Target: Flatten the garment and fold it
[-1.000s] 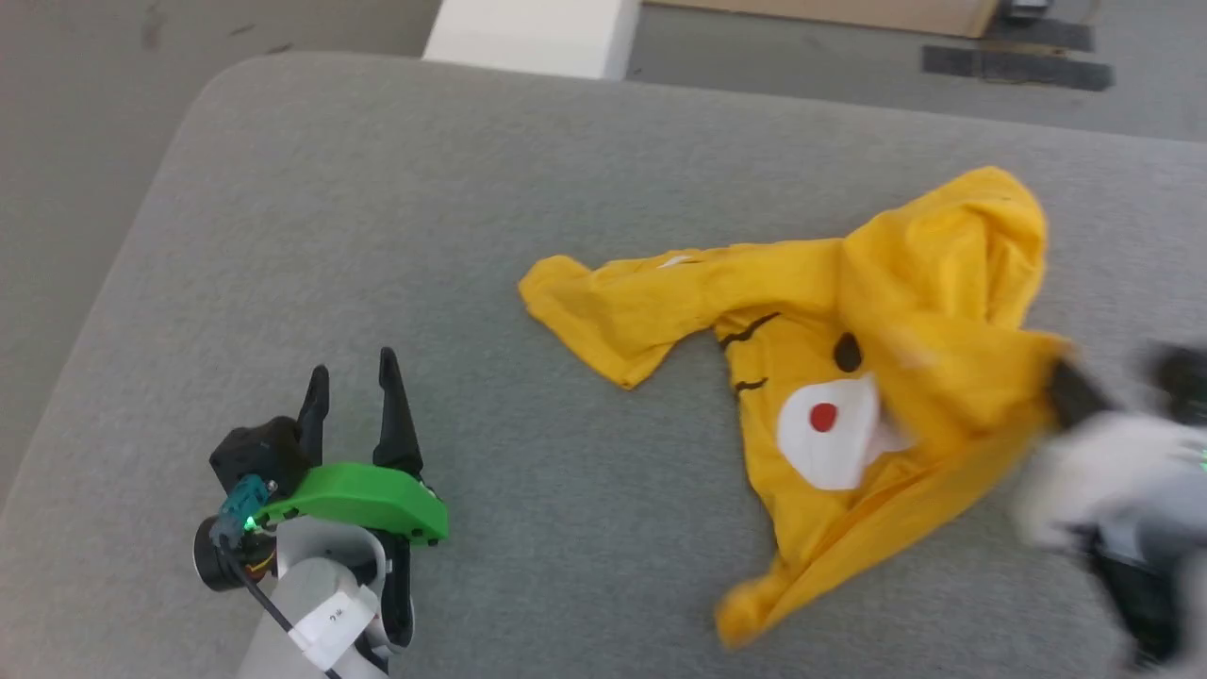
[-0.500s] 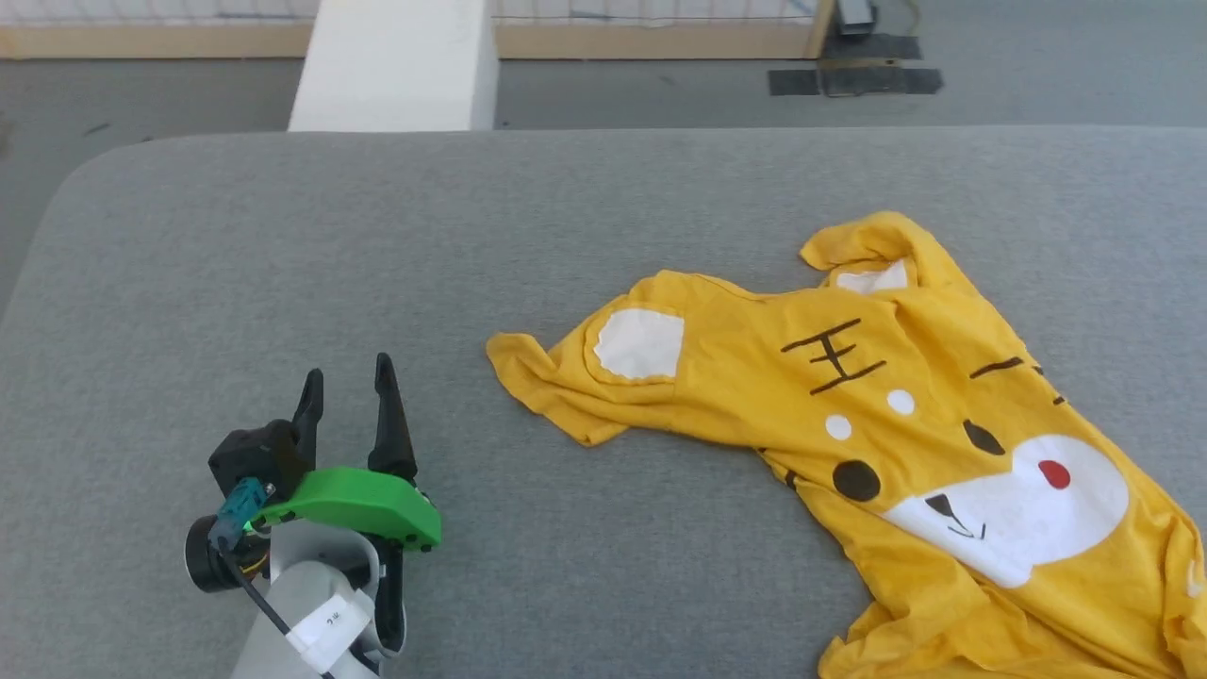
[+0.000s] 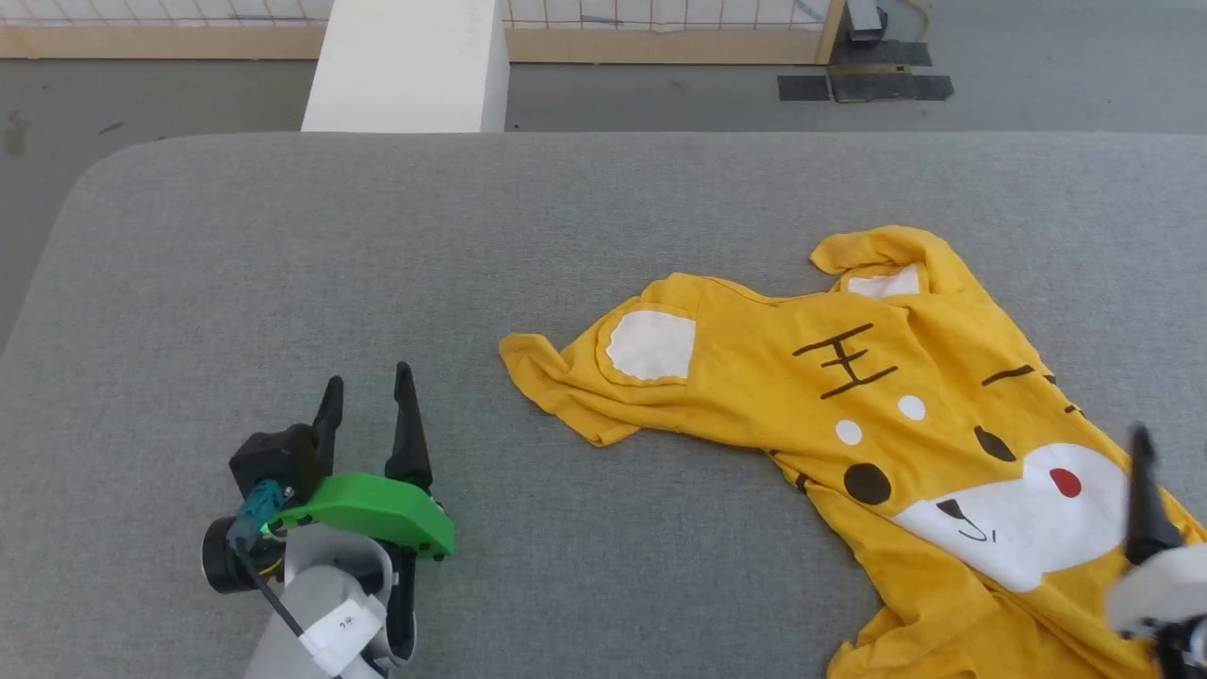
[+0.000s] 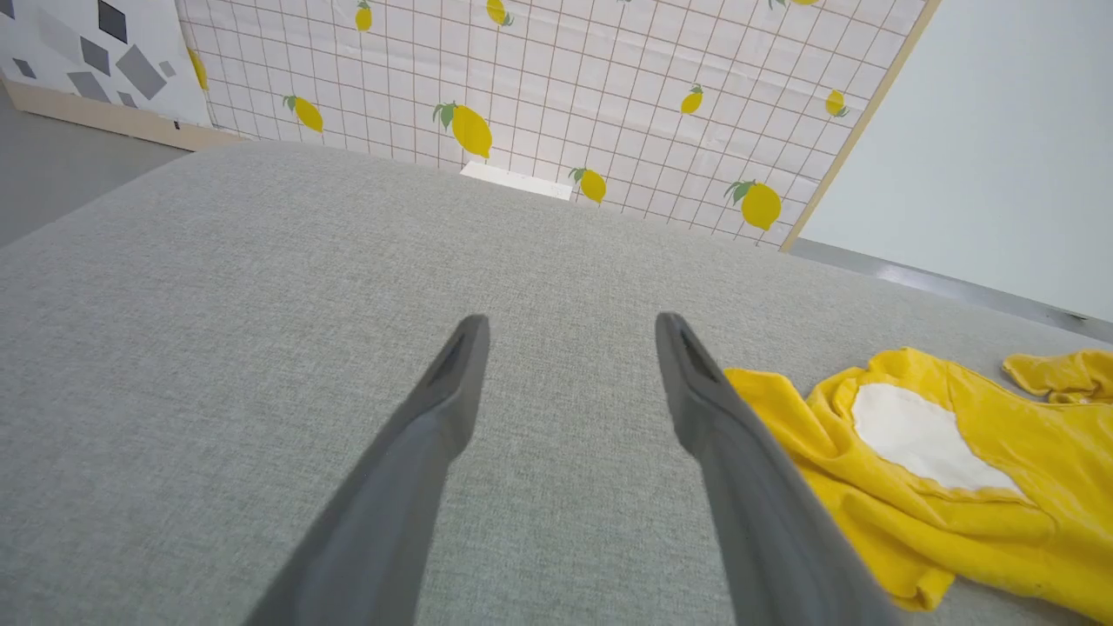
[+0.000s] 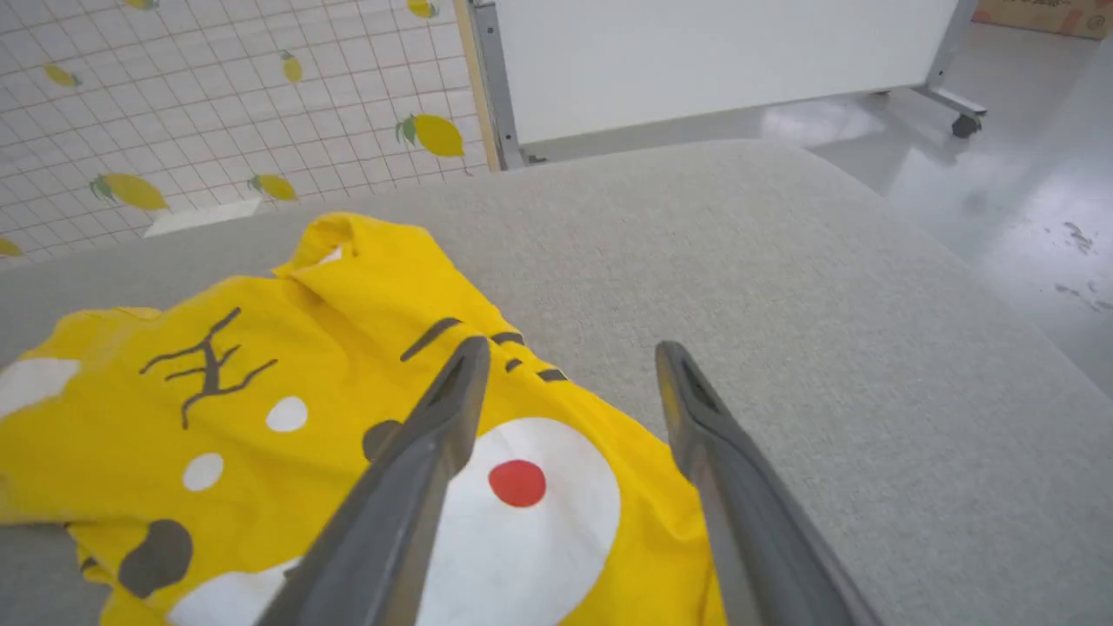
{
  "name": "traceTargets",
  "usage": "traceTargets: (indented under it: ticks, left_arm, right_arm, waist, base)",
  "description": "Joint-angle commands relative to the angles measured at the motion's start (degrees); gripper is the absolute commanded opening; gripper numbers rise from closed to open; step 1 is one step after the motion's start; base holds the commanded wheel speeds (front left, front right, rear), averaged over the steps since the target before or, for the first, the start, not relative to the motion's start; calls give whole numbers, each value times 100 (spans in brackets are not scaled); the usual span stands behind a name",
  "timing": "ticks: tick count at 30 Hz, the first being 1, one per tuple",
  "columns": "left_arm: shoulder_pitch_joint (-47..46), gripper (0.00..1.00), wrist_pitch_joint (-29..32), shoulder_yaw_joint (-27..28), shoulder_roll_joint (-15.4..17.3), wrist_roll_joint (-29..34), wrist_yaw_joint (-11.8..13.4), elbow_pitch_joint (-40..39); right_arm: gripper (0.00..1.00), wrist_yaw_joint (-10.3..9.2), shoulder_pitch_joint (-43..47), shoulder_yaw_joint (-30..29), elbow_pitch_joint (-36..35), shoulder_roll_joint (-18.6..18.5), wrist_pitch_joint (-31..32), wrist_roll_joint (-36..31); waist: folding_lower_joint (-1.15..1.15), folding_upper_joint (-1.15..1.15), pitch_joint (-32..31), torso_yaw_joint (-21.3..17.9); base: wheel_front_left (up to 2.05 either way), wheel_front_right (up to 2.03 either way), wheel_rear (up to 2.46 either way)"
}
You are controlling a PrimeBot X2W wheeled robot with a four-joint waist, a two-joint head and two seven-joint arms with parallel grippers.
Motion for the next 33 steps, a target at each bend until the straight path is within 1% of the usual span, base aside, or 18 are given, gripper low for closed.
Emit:
traceTargets:
  ticks: [1, 4, 6, 9, 11, 16, 20, 22, 26, 29, 30, 31, 32, 33]
  left_arm:
    - [-69, 100, -22, -38, 4, -9, -32, 32]
    - [-153, 100, 13, -195, -15, -2, -87, 120]
    - [-290, 100, 103, -349, -27, 29, -136, 193]
    - [-590, 100, 369, -574, -44, 48, -191, 391]
    - [-857, 100, 600, -692, -54, 55, -176, 582]
    - [-1569, 100, 1310, -949, -72, -16, -201, 1219]
    - [-2004, 100, 1884, -1091, -78, -29, -139, 1741]
    - [-2170, 100, 2140, -1111, -79, -87, -132, 1952]
    - [-2374, 100, 2829, -1213, -22, -32, 14, 2431]
    - [-2376, 100, 3406, -1284, -6, -83, -16, 2710]
    - [-2338, 64, 3619, -1327, -7, -107, -63, 2780]
    - [-2296, 39, 3762, -1351, -10, -137, -105, 2814]
    - [-2234, 0, 3888, -1379, -12, -172, -160, 2825]
    - [-2180, 0, 3937, -1396, -8, -188, -190, 2812]
  right_arm:
    - [100, -8, -99, 188, -56, 4, -246, -53]
    - [100, -8, -158, 605, -109, 4, -631, -201]
    - [100, -8, -177, 800, -119, 4, -753, -285]
    - [100, -8, -203, 971, -79, 4, -779, -335]
    - [100, -8, -231, 1083, -54, 4, -769, -333]
    - [100, -8, -313, 1320, 21, 4, -786, -276]
    - [100, -8, -366, 1429, 64, 4, -793, -259]
    - [100, -8, -390, 1456, 64, 4, -800, -247]
    - [100, -8, -431, 1484, 58, 4, -807, -235]
    - [100, -8, -434, 1483, 52, 4, -804, -210]
    - [100, -8, -426, 1476, 49, 4, -802, -205]
    - [100, -8, -416, 1463, 47, 4, -796, -199]
    - [100, -8, -404, 1446, 43, 4, -789, -193]
    - [100, -8, -396, 1427, 40, 4, -785, -192]
  waist:
    - [0, 0, -3, 39]
    - [0, 0, 8, 81]
    - [0, 0, 42, 107]
    - [0, 0, 91, 120]
    - [0, 0, 146, 100]
    - [0, 0, 296, -35]
    - [0, 0, 399, -165]
    - [0, 0, 448, -230]
    - [0, 0, 513, -350]
    - [0, 0, 520, -398]
    - [0, 0, 511, -405]
    - [0, 0, 502, -405]
    - [0, 0, 490, -401]
    - [0, 0, 476, -388]
  base:
    - [0, 0, 0]
    - [0, 0, 0]
    - [0, 0, 0]
    - [0, 0, 0]
    - [0, 0, 0]
    - [0, 0, 0]
    - [0, 0, 0]
    - [0, 0, 0]
    - [0, 0, 0]
    - [0, 0, 0]
    - [0, 0, 0]
    - [0, 0, 0]
    - [0, 0, 0]
    - [0, 0, 0]
